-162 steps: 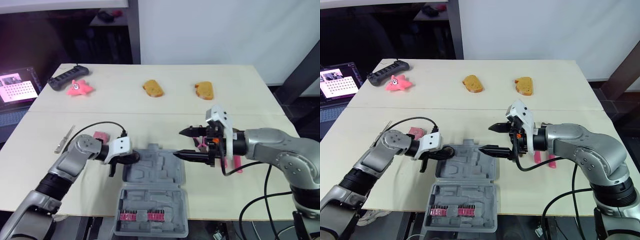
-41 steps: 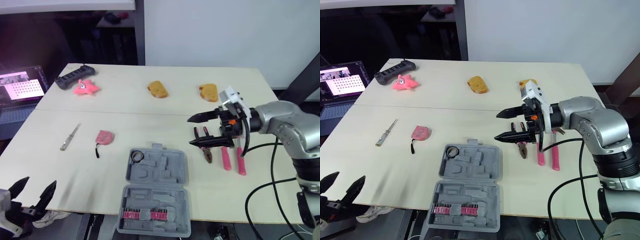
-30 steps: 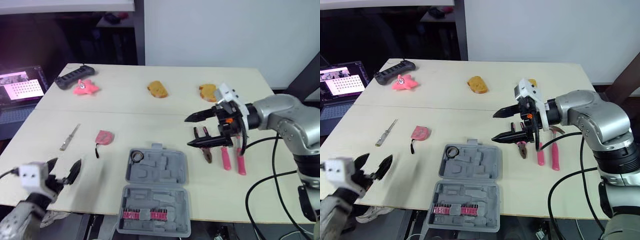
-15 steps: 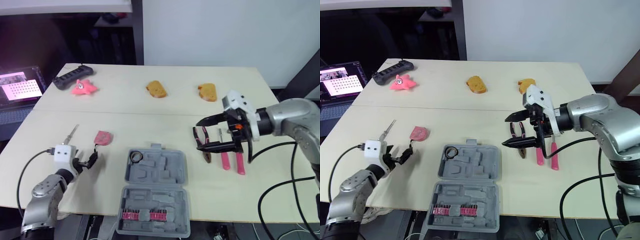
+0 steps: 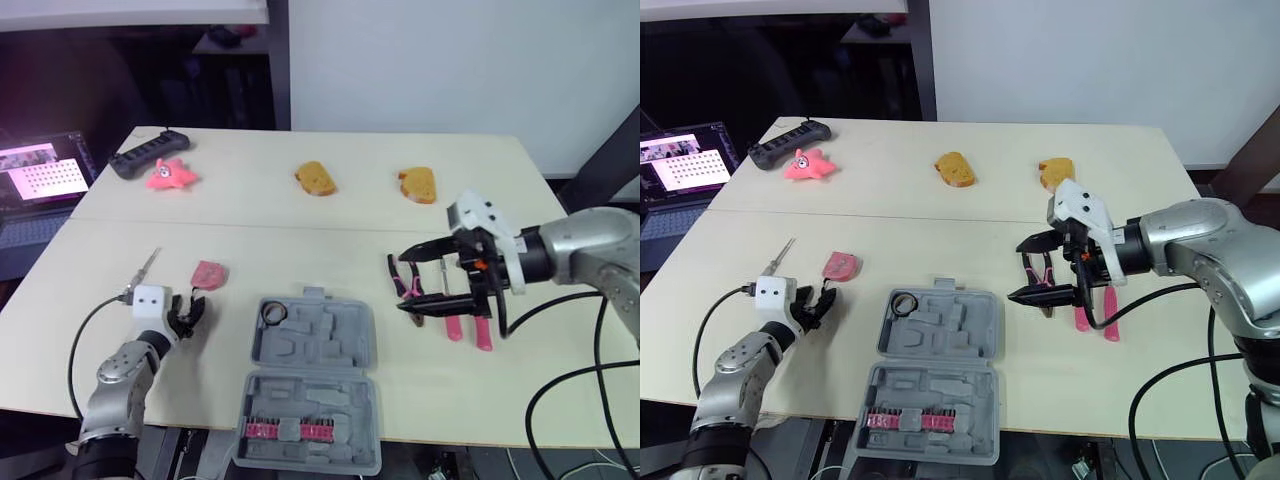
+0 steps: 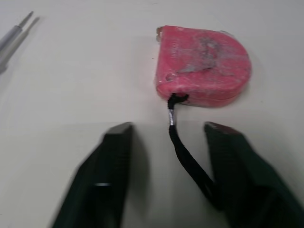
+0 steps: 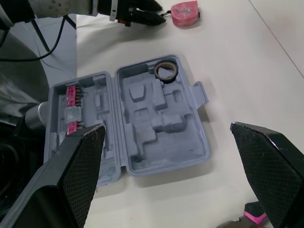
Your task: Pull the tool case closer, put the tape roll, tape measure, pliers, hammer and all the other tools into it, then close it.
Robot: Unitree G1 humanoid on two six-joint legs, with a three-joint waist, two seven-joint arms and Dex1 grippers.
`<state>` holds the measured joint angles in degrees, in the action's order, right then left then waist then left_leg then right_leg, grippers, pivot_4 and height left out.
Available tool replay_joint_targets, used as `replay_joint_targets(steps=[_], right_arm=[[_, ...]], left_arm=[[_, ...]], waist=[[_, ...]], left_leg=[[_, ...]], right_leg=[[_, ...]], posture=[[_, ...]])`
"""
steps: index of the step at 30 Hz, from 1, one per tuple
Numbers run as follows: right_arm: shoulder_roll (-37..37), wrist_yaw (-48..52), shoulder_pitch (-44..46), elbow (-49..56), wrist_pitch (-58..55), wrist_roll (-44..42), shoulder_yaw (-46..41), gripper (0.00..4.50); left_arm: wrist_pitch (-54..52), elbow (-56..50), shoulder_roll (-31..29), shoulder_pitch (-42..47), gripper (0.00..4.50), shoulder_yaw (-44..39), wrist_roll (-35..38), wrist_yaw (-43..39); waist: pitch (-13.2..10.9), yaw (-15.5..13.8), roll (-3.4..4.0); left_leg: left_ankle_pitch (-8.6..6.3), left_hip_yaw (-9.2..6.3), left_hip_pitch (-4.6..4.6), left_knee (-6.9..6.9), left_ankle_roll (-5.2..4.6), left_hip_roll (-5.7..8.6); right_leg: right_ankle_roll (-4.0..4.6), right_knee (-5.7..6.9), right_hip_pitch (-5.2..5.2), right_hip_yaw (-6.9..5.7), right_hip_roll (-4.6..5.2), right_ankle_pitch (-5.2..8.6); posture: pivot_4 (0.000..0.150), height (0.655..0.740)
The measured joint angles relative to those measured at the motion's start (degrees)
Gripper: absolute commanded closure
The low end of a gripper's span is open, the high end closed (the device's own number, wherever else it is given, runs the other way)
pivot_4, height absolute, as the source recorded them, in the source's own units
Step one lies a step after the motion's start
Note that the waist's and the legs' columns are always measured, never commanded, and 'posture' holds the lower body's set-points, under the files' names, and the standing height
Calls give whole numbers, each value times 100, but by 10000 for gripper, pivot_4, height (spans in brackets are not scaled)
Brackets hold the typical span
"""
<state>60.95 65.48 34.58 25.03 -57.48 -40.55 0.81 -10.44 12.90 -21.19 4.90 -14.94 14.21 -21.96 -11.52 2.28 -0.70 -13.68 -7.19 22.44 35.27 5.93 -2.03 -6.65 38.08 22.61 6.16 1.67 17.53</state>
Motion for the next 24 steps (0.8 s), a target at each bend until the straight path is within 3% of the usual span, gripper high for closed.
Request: replay_joint_targets(steps=[2,13,20,23,24], right_arm=[[19,-18,-25,3,2,-13,-13,0],[23,-105,-82,-3,47,-12,-11,0],[23,-117,-81,-4,27,-18,-10,0],[24,-101,-72,-3,-18,-32,1,0],[46,-78,-29,-10,-43,-34,44,0]], left_arm=[[118,114,-1,25,44305,-23,-18,31],[603,709,48,326,44305,7,-117,5],[543,111,121,-146,44305,91,-160,61],[466,-226,278,-405,35835,105,-103,83],[462,-366,359,-510,30995,126,-101,103]], waist=[[0,-7,0],[4,-23,7],[4,5,7],[4,8,7],[4,11,7]], left_leg=[[0,0,0,0,0,0],[1,-1,-4,-1,1,0],[1,-1,-3,-5,1,0],[1,-1,-3,-4,1,0],[1,0,-3,-3,1,0]], right_leg=[[0,0,-1,0,0,0],[-2,1,-4,0,-1,-1],[-2,-1,-3,1,1,-1],[-2,-2,-3,1,1,-1],[-2,-2,-4,1,1,-1]], posture=[[1500,7400],[1500,7400],[1500,7400],[1500,7400],[1500,7400]])
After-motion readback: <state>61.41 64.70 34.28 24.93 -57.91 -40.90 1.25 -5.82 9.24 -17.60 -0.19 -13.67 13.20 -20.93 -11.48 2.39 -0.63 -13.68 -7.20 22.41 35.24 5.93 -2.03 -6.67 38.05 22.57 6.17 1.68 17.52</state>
